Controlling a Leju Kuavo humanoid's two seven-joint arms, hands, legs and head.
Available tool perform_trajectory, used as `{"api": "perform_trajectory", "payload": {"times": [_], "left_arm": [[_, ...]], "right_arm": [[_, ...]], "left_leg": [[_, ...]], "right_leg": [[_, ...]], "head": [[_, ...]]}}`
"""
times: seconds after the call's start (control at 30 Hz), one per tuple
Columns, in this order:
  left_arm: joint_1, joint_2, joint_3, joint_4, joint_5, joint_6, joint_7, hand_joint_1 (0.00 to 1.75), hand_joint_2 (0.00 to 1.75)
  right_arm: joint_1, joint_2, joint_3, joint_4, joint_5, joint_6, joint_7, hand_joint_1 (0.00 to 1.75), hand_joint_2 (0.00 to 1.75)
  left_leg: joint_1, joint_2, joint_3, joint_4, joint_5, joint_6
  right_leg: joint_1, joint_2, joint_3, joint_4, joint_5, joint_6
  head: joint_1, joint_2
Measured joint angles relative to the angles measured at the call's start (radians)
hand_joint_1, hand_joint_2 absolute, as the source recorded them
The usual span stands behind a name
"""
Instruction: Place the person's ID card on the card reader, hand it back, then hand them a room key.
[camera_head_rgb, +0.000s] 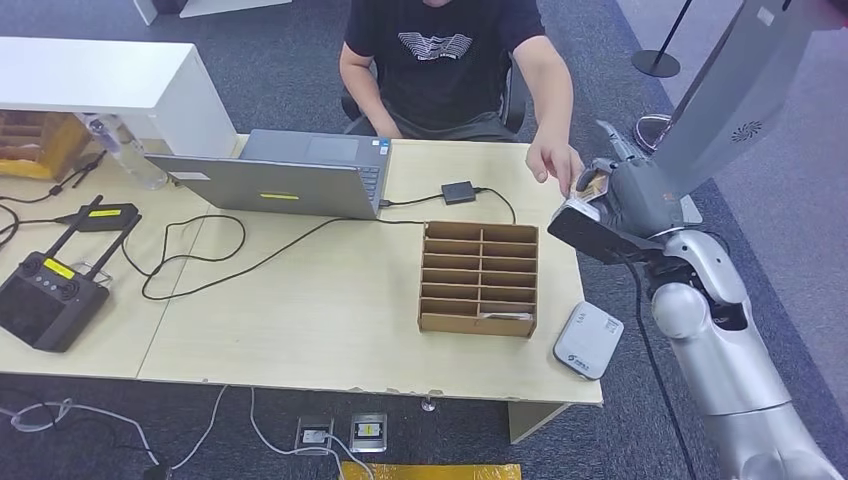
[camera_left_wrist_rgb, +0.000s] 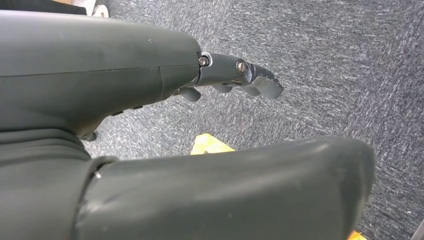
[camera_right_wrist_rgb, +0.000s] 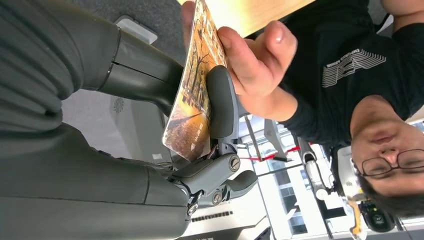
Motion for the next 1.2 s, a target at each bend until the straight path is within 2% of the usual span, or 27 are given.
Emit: {"api": "perform_trajectory", "payload": {"times": [0.43,0.47,0.6,0.7,0.73,1.03,1.2], "left_arm": [[-0.001,0.0,0.0,0.0,-0.004,0.0,0.006,0.0,0.0],[-0.001,-0.001,0.0,0.0,-0.006,0.0,0.006,0.0,0.0],[-0.001,-0.003,0.0,0.0,-0.011,0.0,0.006,0.0,0.0],[-0.001,-0.003,0.0,0.0,-0.011,0.0,0.006,0.0,0.0],[-0.001,-0.003,0.0,0.0,-0.011,0.001,0.006,0.0,0.0],[0.0,-0.016,0.0,0.0,0.0,0.029,0.006,0.0,0.0],[0.002,-0.026,0.0,0.0,0.008,0.041,0.011,0.0,0.0]], "right_arm": [[-0.049,0.085,0.016,0.142,0.027,-0.013,-0.018,1.75,1.75],[-0.052,0.09,0.016,0.151,0.029,-0.015,-0.02,1.69,1.75],[-0.055,0.101,0.016,0.171,0.046,-0.017,-0.021,0.18,1.75],[-0.055,0.106,0.016,0.178,0.052,-0.016,-0.021,0.0,0.44],[-0.054,0.108,0.016,0.18,0.053,-0.016,-0.021,0.0,0.0],[-0.03,0.122,0.018,0.166,0.102,-0.045,-0.001,0.0,0.0],[0.012,0.102,0.012,0.067,0.067,0.033,0.014,0.0,0.0]], "left_leg": [[0.0,0.0,0.0,0.0,0.0,0.0],[0.0,0.0,0.0,0.0,0.0,0.0],[0.0,0.0,0.0,0.0,0.0,0.0],[0.0,0.0,0.0,0.0,0.0,0.0],[0.0,0.0,0.0,0.0,0.0,0.0],[0.0,0.0,0.001,0.0,0.0,0.0],[0.0,0.0,0.002,0.0,0.0,0.0]], "right_leg": [[0.0,0.0,0.0,0.0,0.0,0.0],[0.0,0.0,0.0,0.0,0.0,0.0],[0.0,0.0,0.0,0.0,0.0,0.0],[0.0,0.001,-0.001,0.0,0.0,0.0],[0.0,0.001,0.0,0.0,0.0,0.0],[0.0,0.001,0.0,0.0,0.0,0.0],[0.0,0.001,-0.001,0.0,0.0,0.0]], "head": [[0.0,0.0],[0.0,0.0],[0.0,0.0],[0.0,0.0],[0.0,0.0],[0.0,0.0],[0.0,0.0]]}}
